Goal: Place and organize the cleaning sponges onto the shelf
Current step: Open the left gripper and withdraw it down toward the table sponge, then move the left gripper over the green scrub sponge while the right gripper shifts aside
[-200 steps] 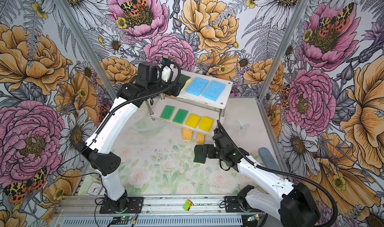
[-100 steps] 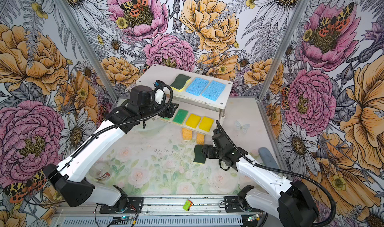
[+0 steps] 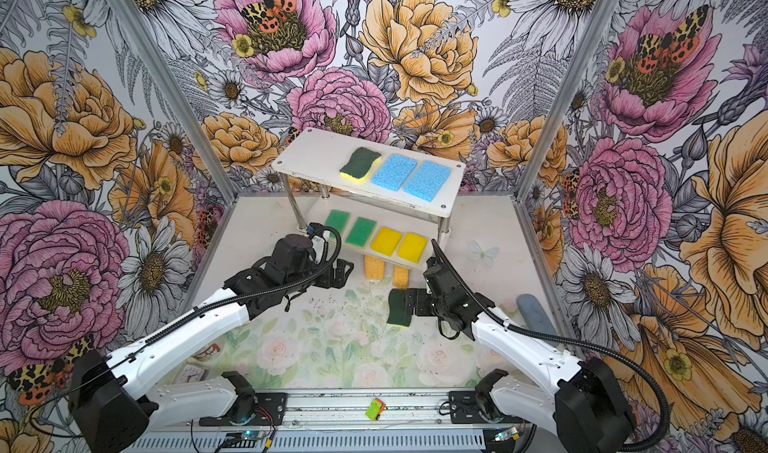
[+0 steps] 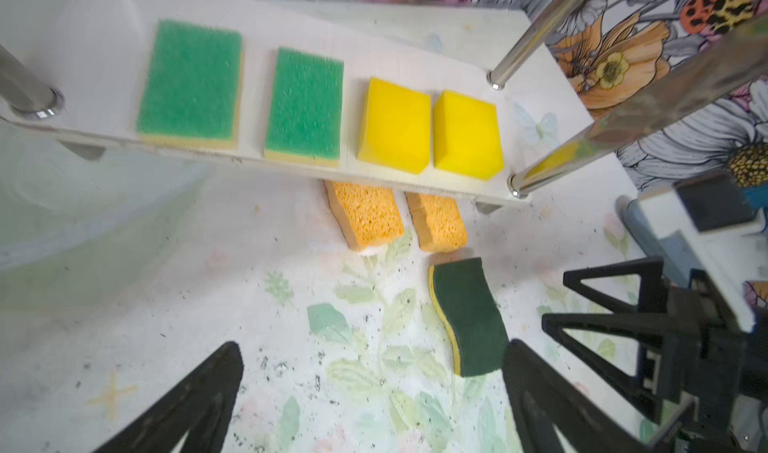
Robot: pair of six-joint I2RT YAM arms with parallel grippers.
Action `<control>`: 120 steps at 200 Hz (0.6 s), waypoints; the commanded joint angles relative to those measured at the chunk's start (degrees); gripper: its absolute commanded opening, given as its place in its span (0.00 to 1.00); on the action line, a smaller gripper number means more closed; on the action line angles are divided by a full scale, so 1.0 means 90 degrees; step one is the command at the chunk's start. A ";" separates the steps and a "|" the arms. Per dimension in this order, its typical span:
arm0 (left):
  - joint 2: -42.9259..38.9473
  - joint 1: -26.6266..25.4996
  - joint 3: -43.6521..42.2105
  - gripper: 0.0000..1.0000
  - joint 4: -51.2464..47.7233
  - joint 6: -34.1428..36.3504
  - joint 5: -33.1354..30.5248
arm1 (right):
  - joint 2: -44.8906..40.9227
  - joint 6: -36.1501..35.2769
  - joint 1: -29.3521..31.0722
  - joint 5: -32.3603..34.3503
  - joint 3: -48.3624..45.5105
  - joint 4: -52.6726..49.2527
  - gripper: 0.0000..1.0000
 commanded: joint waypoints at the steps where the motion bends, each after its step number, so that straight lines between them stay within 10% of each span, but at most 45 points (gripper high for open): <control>1: 0.0026 -0.0187 -0.0314 0.99 0.0578 -0.0766 -0.0098 | 0.0036 -0.0042 -0.0031 -0.0006 0.0202 0.0031 0.92; 120: 0.0478 -0.0168 -0.1189 0.99 0.1696 -0.1691 0.0316 | 0.0636 0.0115 -0.0009 -0.0308 0.0147 0.0496 0.92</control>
